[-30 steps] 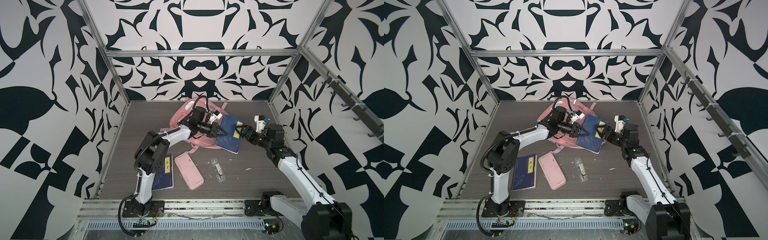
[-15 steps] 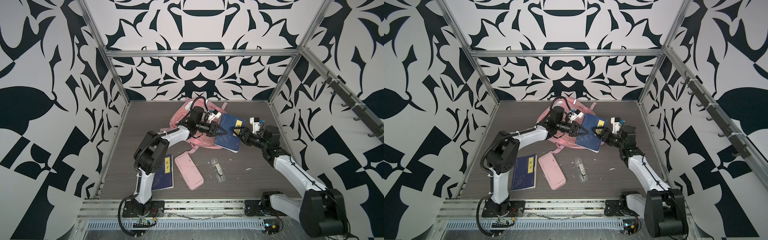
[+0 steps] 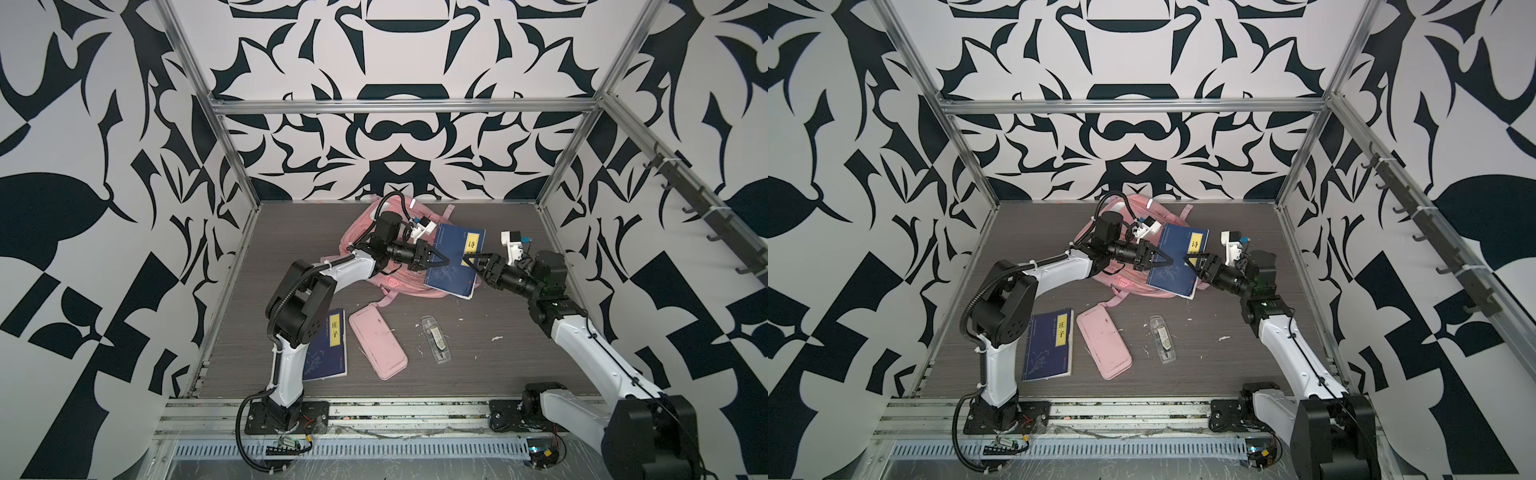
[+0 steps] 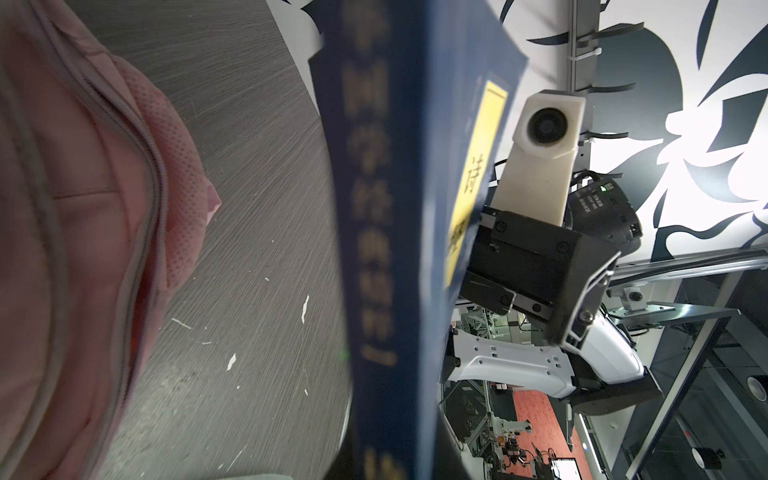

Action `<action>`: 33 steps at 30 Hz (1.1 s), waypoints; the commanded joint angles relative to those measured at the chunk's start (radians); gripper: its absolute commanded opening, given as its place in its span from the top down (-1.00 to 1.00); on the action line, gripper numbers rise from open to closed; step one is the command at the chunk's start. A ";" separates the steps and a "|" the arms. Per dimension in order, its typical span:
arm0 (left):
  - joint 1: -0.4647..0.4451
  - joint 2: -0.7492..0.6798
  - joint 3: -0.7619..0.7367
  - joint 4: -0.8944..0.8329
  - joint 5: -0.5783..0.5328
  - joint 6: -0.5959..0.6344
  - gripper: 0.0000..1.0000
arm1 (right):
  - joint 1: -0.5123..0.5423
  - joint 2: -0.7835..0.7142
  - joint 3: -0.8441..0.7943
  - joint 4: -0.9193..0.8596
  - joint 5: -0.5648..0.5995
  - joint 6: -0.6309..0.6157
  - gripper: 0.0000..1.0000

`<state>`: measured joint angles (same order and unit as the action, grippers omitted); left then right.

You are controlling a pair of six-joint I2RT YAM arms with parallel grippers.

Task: Pack the student bag
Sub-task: 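Hold the upright blue book with both grippers and carry it toward the backpack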

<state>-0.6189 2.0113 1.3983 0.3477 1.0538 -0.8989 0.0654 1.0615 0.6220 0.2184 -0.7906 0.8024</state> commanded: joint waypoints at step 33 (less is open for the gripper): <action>0.034 -0.027 -0.036 0.057 -0.006 -0.031 0.94 | 0.083 0.163 0.063 0.144 -0.005 0.006 -0.10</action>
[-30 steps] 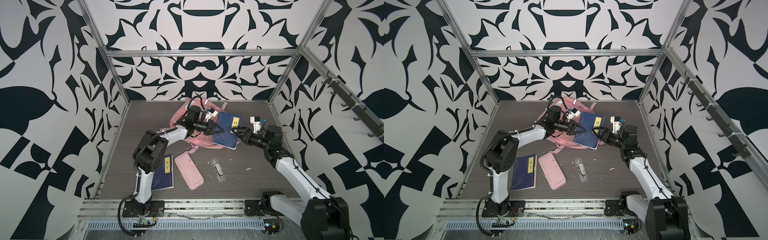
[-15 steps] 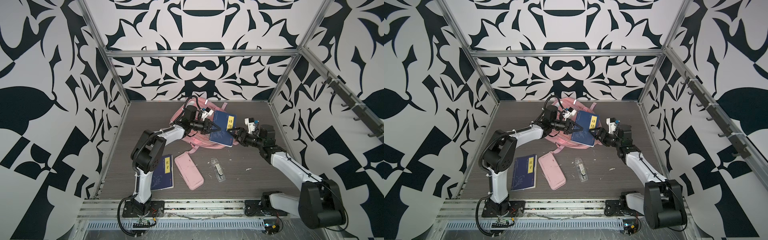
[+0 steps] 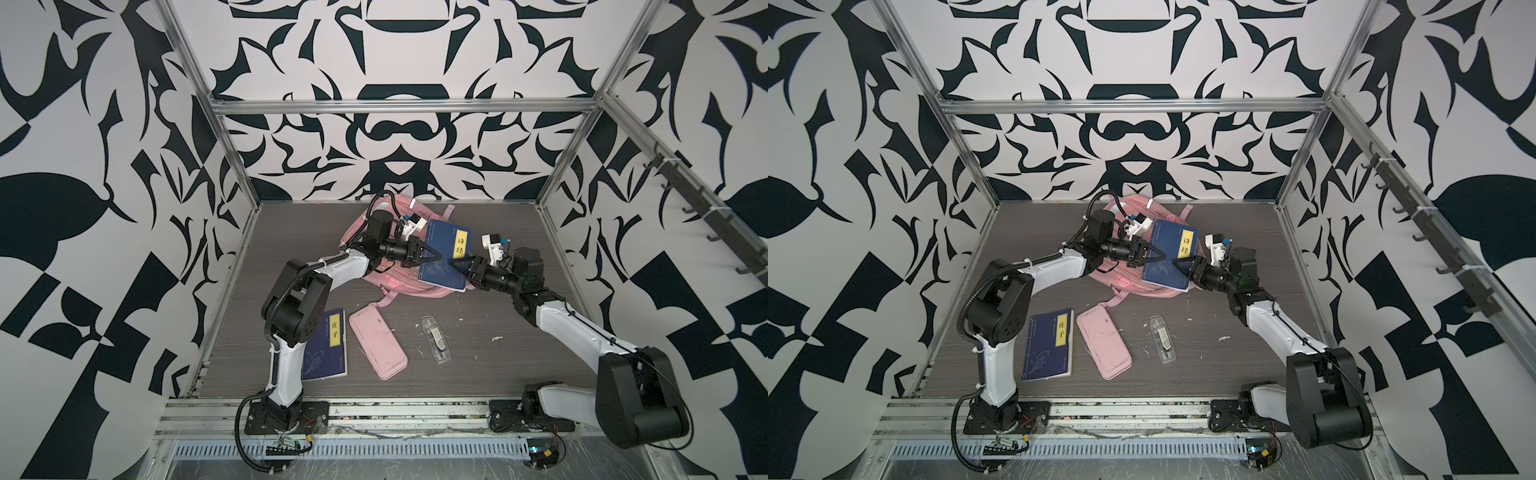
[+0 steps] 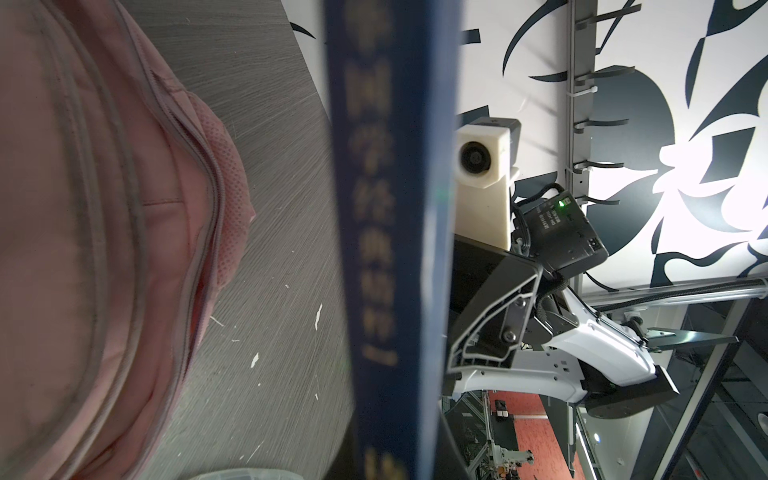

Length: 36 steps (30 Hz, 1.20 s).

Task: Pack the student bag
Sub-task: 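Hold the upright blue book with both grippers and carry it toward the backpack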

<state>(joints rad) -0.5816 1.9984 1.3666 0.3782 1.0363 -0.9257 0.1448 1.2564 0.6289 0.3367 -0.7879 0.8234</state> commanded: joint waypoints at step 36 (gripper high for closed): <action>-0.025 -0.001 0.071 -0.246 -0.036 0.184 0.91 | 0.004 -0.019 0.192 -0.211 0.069 -0.180 0.96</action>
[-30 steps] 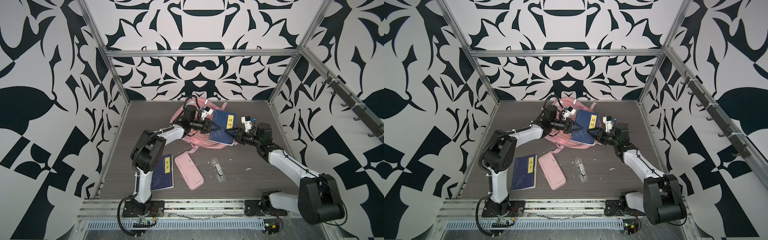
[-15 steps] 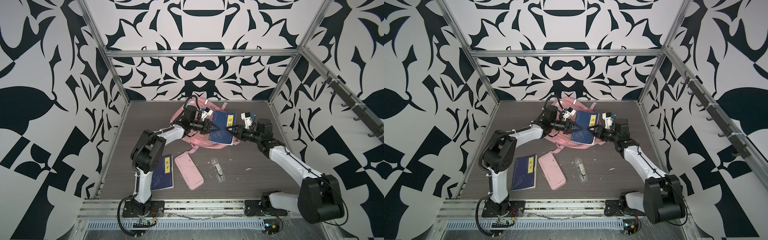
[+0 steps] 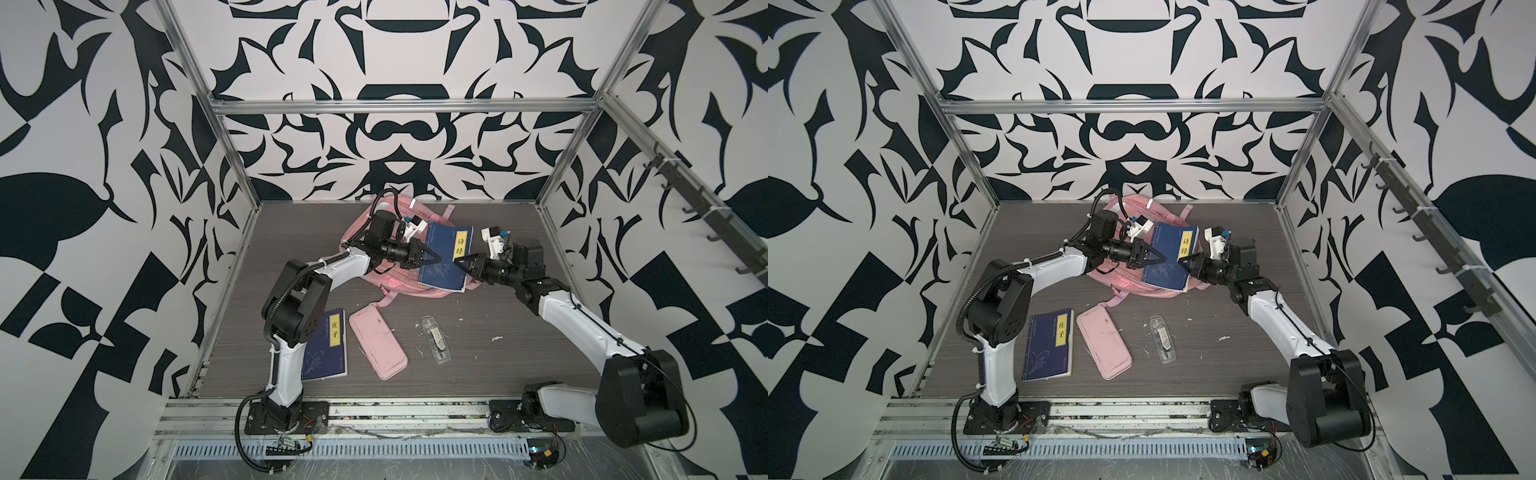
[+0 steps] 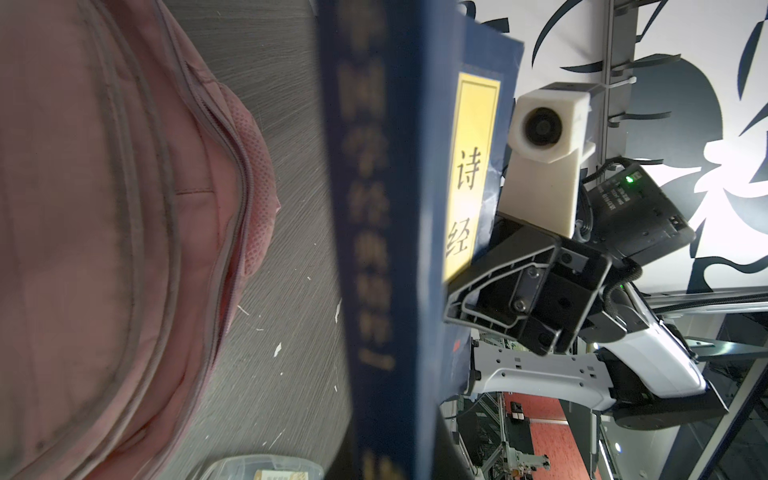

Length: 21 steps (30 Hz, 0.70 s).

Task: Pack the student bag
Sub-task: 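Hold the upright blue book with both grippers and carry it toward the backpack, then release the book with the left gripper and move it to the pocket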

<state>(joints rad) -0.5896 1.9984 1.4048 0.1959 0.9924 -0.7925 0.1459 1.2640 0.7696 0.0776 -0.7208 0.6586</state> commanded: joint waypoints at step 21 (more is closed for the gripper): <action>-0.049 -0.049 0.187 -0.546 -0.369 0.392 0.00 | -0.061 -0.160 0.084 -0.200 0.243 -0.087 1.00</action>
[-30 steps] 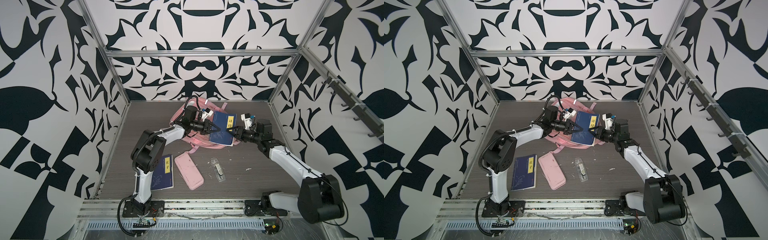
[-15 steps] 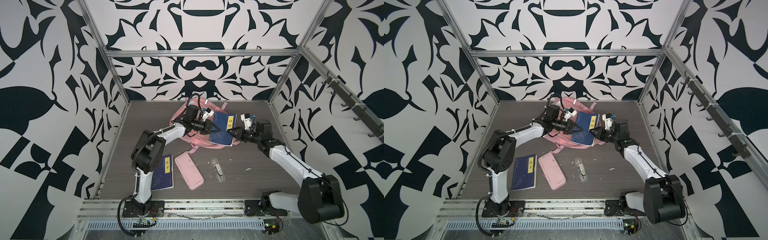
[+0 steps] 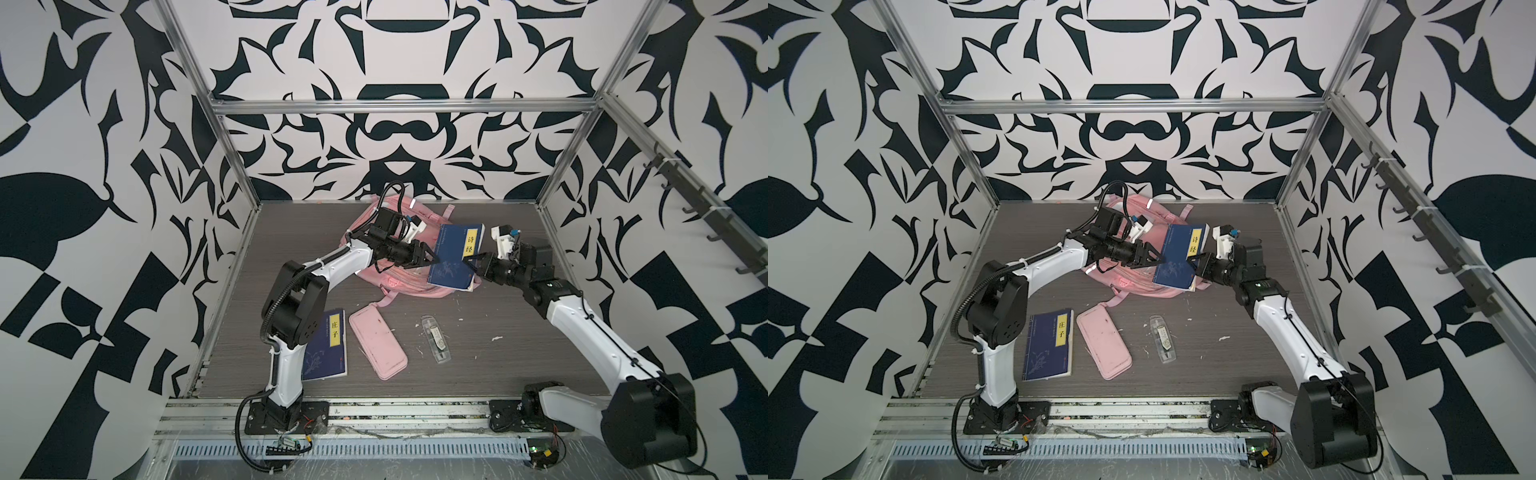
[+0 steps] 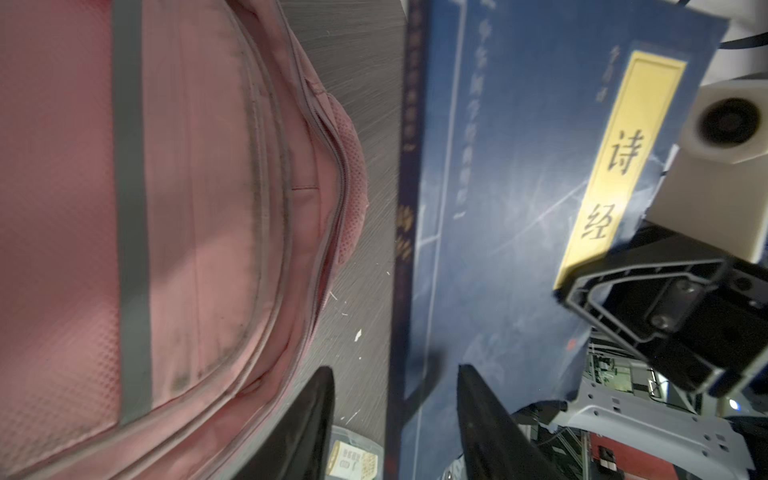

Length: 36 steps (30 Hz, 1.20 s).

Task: Pack the student bag
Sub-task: 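Release the book with the left gripper and move it to the pocket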

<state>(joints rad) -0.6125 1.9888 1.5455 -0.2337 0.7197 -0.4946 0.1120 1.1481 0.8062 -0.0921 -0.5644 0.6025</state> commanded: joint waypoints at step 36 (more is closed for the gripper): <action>-0.290 0.412 0.686 -0.661 -1.031 0.436 0.09 | -0.082 -0.214 0.017 -0.206 0.346 -0.064 1.00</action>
<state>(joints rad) -0.8955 2.3638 2.1902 -0.8421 -0.2787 -0.0834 0.0341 0.9520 0.8104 -0.3439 -0.2230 0.5526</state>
